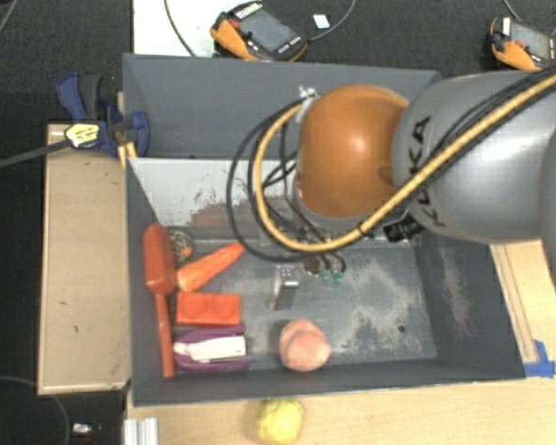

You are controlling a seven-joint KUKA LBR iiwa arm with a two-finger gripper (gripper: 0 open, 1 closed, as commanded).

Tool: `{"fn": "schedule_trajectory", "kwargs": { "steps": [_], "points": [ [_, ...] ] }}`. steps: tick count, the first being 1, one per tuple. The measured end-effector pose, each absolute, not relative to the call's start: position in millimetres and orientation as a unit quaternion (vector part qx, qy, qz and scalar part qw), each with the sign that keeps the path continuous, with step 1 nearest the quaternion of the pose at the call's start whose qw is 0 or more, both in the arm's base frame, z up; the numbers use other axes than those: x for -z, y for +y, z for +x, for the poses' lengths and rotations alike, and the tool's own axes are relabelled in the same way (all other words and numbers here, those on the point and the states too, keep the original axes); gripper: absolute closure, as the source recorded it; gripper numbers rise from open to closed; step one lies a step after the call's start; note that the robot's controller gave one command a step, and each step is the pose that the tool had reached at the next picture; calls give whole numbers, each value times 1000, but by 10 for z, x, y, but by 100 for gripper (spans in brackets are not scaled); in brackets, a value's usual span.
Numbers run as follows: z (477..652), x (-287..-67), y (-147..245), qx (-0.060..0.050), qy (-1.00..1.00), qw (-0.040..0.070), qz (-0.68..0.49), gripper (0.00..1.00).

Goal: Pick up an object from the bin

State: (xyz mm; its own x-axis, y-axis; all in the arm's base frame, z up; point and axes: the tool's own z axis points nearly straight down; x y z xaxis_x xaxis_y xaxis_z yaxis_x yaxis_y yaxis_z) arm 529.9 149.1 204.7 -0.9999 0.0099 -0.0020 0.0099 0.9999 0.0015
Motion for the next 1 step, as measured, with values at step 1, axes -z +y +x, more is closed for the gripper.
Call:
{"fn": "schedule_trajectory", "kwargs": {
  "steps": [1],
  "points": [
    [5299,-2047,1491,-1,1000,1,5,0]
  ]
}}
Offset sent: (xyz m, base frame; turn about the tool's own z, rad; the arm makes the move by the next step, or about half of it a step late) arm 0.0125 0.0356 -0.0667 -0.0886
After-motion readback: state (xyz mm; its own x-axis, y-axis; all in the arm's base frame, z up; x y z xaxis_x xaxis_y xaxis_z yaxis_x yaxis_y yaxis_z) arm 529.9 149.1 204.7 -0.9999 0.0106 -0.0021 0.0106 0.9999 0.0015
